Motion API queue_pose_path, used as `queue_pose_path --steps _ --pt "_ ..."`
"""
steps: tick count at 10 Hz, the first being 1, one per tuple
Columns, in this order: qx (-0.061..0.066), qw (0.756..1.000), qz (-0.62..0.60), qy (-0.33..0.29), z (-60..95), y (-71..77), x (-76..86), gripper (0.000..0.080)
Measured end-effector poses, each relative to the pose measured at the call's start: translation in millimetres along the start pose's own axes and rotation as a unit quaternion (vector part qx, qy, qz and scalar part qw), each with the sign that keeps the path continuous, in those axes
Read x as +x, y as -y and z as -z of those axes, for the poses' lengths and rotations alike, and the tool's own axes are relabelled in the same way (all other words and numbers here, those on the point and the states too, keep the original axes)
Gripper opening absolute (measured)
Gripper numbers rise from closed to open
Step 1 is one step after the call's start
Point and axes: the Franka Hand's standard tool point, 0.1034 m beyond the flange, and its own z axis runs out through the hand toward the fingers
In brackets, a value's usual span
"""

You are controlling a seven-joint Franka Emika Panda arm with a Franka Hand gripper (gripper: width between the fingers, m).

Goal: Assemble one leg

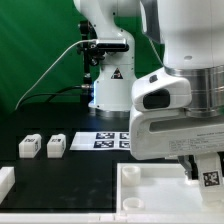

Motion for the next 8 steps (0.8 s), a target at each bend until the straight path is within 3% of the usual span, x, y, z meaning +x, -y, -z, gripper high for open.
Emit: queue_pose_path --steps 1,2,4,5,7,8 --pt "0.006 0.996 -0.087 0.001 -0.2 0.8 0.1 0.0288" --pt "0.015 0.968 -0.250 0.001 -1.0 3.2 -0.8 0.0289" --pt "0.037 0.900 -0.434 0.019 -4.5 10.5 -4.1 0.0290" --pt "0.059 0.791 -0.609 0.028 -6.3 17.4 -1.6 0.0290" --pt "0.060 0.768 -0.637 0.027 -6.4 18.3 -0.9 0.0296" --pt "0.060 0.790 -0.610 0.025 -6.8 18.4 -1.2 0.0296"
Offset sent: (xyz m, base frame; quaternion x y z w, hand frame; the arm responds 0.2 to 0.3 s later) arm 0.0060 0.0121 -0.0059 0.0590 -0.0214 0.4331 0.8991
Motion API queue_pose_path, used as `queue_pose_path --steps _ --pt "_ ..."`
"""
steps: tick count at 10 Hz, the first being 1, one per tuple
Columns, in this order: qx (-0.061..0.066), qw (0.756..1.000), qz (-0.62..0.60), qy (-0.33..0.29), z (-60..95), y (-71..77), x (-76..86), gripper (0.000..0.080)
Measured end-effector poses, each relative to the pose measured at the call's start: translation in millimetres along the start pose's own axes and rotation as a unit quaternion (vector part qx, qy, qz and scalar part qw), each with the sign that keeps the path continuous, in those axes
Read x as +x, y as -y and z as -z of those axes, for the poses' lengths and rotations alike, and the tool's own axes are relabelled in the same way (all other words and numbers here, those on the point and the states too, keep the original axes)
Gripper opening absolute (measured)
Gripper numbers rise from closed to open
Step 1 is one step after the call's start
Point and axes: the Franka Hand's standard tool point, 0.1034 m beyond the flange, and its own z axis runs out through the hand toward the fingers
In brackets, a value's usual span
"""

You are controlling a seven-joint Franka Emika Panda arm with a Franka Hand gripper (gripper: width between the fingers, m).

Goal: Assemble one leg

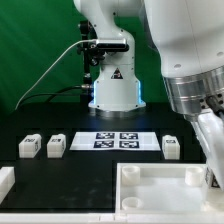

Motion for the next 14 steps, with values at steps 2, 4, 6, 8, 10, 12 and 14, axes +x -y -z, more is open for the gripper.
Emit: queue_pose_path --steps 2,4,6,8,10,12,14 --pt "-0.001 0.995 0.102 -0.001 2.5 -0.2 -2.0 0.0617" --pt "-0.037 0.955 0.294 -0.026 12.6 -4.7 -7.5 0.0639" --pt "-0.036 0.912 0.408 -0.022 10.7 -3.7 -7.0 0.0648" --pt "-0.052 0.819 0.570 -0.035 9.0 -5.1 -2.4 0.0649" --pt "-0.045 0.753 0.655 -0.050 9.6 1.3 6.7 0.0649" --pt "-0.043 0.778 0.625 -0.050 8.3 0.0 4.6 0.0386" --pt "-0.038 0.841 0.538 -0.052 7.9 -0.6 6.8 0.0299"
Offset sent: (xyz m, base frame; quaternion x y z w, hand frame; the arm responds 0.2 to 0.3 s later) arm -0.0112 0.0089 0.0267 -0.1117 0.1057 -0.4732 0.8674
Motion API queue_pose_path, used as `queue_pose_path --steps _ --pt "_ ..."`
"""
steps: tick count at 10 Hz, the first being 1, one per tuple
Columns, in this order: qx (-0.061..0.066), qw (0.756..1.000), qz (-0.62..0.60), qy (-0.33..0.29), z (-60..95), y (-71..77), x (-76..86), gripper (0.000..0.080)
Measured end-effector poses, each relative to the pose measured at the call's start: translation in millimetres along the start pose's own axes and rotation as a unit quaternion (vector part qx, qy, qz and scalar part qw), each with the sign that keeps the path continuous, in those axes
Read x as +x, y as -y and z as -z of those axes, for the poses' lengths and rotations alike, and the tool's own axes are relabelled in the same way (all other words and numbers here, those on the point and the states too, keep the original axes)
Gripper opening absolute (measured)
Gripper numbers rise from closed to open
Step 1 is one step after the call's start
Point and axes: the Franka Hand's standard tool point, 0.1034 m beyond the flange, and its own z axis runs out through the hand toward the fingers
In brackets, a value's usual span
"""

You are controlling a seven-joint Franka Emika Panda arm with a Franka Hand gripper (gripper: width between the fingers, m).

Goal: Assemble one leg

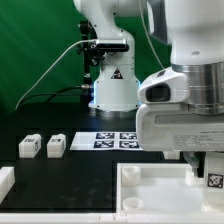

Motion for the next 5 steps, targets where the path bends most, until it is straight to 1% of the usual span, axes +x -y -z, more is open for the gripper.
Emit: queue_pose_path --steps 1,2,3,4,5 --pt "0.000 0.999 -0.049 0.000 -0.1 0.1 0.0 0.0298" --pt "0.001 0.997 -0.072 0.001 -0.1 0.1 0.0 0.0298" --pt "0.014 0.984 -0.180 0.010 -1.2 -0.6 1.3 0.0298" --pt "0.024 0.968 -0.250 0.015 -1.2 -0.3 2.4 0.0298" --pt "0.035 0.947 -0.319 0.022 -1.6 -0.7 3.3 0.0298"
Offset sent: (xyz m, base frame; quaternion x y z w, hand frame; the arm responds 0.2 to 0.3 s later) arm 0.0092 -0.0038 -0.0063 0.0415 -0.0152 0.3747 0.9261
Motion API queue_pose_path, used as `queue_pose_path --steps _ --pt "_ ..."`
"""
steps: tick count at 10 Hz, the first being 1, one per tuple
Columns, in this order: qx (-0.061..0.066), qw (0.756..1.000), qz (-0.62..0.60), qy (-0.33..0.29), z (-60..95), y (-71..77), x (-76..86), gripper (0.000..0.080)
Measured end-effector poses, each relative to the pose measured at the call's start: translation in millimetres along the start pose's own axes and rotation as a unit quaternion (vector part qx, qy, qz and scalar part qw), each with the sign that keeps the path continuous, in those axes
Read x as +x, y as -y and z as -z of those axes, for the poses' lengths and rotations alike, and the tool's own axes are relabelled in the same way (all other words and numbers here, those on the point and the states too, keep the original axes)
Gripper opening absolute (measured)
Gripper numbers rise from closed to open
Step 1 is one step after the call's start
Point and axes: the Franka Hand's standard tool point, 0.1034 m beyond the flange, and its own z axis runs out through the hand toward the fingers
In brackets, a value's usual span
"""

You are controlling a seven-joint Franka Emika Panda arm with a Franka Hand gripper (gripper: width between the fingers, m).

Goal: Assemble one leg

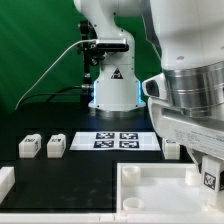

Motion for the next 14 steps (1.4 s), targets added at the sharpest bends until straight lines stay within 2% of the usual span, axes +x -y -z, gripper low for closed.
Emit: queue_pose_path --steps 1,2,3,4,5,6,7,8,10,11,12,13,14 --pt "0.039 0.981 -0.188 0.018 -0.5 -0.9 1.7 0.0298" --pt "0.059 0.953 -0.297 0.029 -1.3 0.0 0.2 0.0298" --pt "0.062 0.935 -0.348 0.036 -1.0 0.8 1.2 0.0298" --pt "0.061 0.923 -0.379 0.038 -1.4 1.2 0.1 0.0377" --pt "0.062 0.938 -0.339 0.035 -1.8 1.0 0.0 0.0377" --pt "0.050 0.960 -0.273 0.032 -2.6 -0.6 -4.5 0.0560" --pt "0.032 0.981 -0.189 0.025 -0.7 -0.5 -7.6 0.0631" --pt "0.022 0.998 -0.053 0.013 5.0 3.1 -7.7 0.0644" --pt "0.024 0.992 0.126 0.007 2.4 1.4 -5.4 0.0649" --pt "0.020 0.966 0.257 0.000 2.9 0.2 -2.4 0.0649" --pt "-0.026 0.860 0.504 -0.074 8.2 8.6 6.2 0.0649" --pt "-0.031 0.803 0.586 -0.104 7.2 8.5 6.6 0.0649" --pt "-0.033 0.803 0.588 -0.098 4.1 2.5 5.8 0.0649"
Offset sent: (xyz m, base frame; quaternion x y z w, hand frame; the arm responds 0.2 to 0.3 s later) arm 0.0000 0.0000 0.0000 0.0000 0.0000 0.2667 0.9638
